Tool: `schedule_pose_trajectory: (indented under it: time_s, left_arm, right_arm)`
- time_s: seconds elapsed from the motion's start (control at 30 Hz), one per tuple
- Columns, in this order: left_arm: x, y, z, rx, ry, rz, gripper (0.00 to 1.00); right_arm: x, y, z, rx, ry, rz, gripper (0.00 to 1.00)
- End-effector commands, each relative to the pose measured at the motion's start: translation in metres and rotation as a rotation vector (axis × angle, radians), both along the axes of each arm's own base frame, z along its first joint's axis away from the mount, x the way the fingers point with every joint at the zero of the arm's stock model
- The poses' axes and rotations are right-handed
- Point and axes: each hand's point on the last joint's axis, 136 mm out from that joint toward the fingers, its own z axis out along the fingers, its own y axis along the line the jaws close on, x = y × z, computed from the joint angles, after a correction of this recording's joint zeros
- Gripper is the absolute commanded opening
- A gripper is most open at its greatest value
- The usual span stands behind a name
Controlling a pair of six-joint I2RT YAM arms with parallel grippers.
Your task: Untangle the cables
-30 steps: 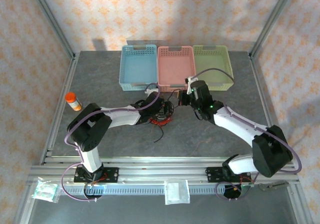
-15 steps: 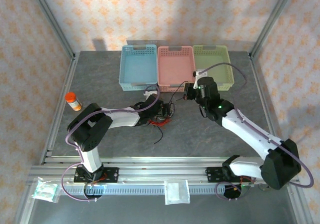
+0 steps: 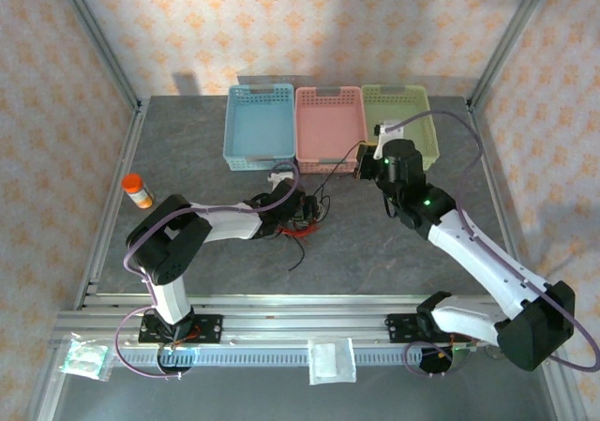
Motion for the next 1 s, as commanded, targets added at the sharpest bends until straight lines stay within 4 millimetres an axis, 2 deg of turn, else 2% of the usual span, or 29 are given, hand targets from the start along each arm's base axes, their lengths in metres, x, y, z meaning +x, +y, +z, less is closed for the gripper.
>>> schedule_pose_trajectory:
  time_s: [0.0, 0.2, 0.4, 0.97]
  left_arm:
    - [-0.015, 0.024, -0.025, 0.104, 0.057, 0.043, 0.99]
    - [-0.018, 0.028, -0.027, 0.109, 0.061, 0.051, 0.99]
    - [-0.018, 0.028, -0.028, 0.118, 0.066, 0.05, 0.99]
    - [-0.018, 0.036, -0.025, 0.097, 0.062, 0.082, 0.99]
  right_arm:
    - [-0.002, -0.016, 0.064, 0.046, -0.16, -0.066, 0.0]
    - [-0.003, -0.026, 0.08, 0.026, -0.194, -0.108, 0.0]
    - [-0.003, -0.036, 0.103, 0.024, -0.253, -0.162, 0.0]
    - [-0.004, -0.051, 0.161, 0.034, -0.378, -0.227, 0.0]
